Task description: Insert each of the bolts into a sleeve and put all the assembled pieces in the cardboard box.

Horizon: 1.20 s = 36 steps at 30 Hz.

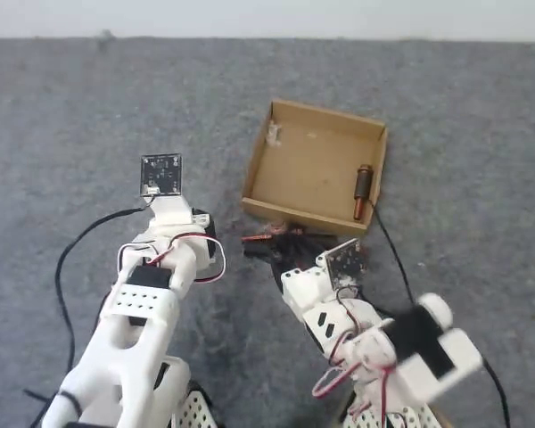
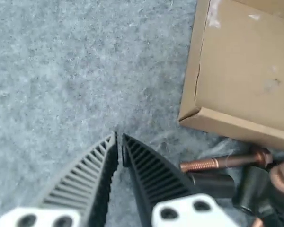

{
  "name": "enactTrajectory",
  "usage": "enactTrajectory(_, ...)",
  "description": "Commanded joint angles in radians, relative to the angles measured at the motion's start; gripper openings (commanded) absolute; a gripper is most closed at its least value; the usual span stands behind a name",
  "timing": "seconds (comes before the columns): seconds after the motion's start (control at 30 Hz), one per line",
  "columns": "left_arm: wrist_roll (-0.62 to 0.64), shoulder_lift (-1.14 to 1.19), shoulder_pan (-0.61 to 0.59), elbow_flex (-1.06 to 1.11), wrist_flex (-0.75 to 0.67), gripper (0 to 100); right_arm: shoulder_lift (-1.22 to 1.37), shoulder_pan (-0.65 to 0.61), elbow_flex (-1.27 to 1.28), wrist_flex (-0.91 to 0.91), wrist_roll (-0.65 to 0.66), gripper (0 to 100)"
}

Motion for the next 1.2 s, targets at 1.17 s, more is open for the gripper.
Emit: enactTrajectory(1.17, -0.012, 0.215, -0.040, -0.177, 0.077, 1, -1.515, 0.165, -0.003, 1.621, 0.014, 0.6)
